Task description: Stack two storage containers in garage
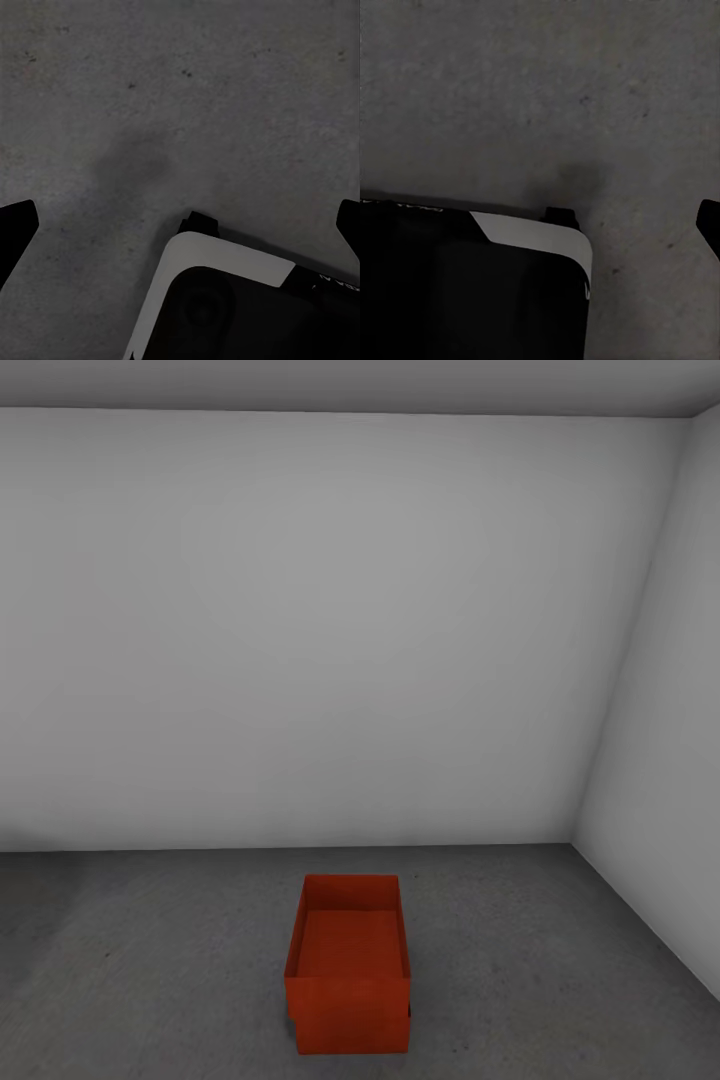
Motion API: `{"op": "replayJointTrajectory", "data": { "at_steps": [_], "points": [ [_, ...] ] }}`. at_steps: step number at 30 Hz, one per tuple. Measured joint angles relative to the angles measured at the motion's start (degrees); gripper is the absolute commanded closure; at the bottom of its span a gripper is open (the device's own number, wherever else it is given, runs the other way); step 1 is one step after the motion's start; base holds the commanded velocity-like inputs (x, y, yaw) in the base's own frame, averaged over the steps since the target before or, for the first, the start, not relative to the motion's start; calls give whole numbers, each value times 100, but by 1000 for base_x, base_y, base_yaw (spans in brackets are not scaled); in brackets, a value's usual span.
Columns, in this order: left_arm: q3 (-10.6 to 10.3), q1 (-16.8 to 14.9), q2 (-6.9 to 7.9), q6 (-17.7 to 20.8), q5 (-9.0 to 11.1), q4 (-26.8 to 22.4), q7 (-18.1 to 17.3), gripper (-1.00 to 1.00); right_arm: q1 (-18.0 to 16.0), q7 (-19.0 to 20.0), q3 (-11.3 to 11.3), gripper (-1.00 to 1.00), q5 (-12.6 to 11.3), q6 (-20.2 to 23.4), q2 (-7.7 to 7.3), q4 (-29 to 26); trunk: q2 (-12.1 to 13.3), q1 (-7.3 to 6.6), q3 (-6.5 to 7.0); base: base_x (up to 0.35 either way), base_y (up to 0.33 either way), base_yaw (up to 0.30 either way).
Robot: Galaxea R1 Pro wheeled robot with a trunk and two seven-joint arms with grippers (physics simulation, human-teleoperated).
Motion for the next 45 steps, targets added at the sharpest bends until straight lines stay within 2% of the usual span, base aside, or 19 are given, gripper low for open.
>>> {"op": "replayJointTrajectory", "data": {
  "at_steps": [9, 11, 12, 13, 14, 15, 17, 24, 31, 36, 45],
  "points": [
    [7, 0, -8, 6, 28, 8, 1, -100, -3, 9, -2, -100, -23, 20, -13, 1, 0, 0, 0, 0, 0, 0],
    [8, 0, -41, 7, 34, 32, 1, -100, -3, 6, 1, -100, -25, 32, -11, 0, 0, 0, 0, 0, 0, 0],
    [5, 62, -180, 90, 54, 103, -18, -100, 2, 6, -3, -100, -29, 66, 4, 9, 0, 0, -1, 0, 0, 0],
    [5, 94, -202, 96, 51, 108, -21, -100, 15, 1, -3, -100, -32, 71, 13, 12, 0, 0, 0, 0, 0, 0],
    [3, 121, -213, 95, 39, 111, -23, -100, 98, -3, -4, -100, -39, 60, 29, 15, 0, 0, -1, 0, 0, 0],
    [1, 150, -225, 83, 10, 113, -31, -100, 396, -7, -10, -100, -65, -5, 23, 11, -1, 0, -2, 0, 0, 0],
    [-2, 155, -226, 65, 8, 112, -33, -100, 532, -7, -11, -100, -72, -19, 29, 9, 0, 0, 0, 0, 0, 0],
    [-12, 157, -214, 41, 10, 106, -27, -100, 585, -8, -12, -100, -76, -26, 32, 8, 0, 0, 0, 0, 0, 0],
    [-17, 153, -205, 41, 28, 104, -26, -100, 600, -8, -14, -100, -76, -80, -17, 8, 0, 0, 0, 0, 0, 0],
    [-18, 153, -199, 41, 32, 98, -19, -100, 602, -8, -13, -100, -77, -126, -110, 8, 0, 0, 0, 0, 0, 0],
    [-34, 154, -196, 33, 5, -6, -18, -100, 603, -41, -15, -100, -73, -76, -150, 4, 0, 0, 0, 0, 0, 0]
  ]
}}
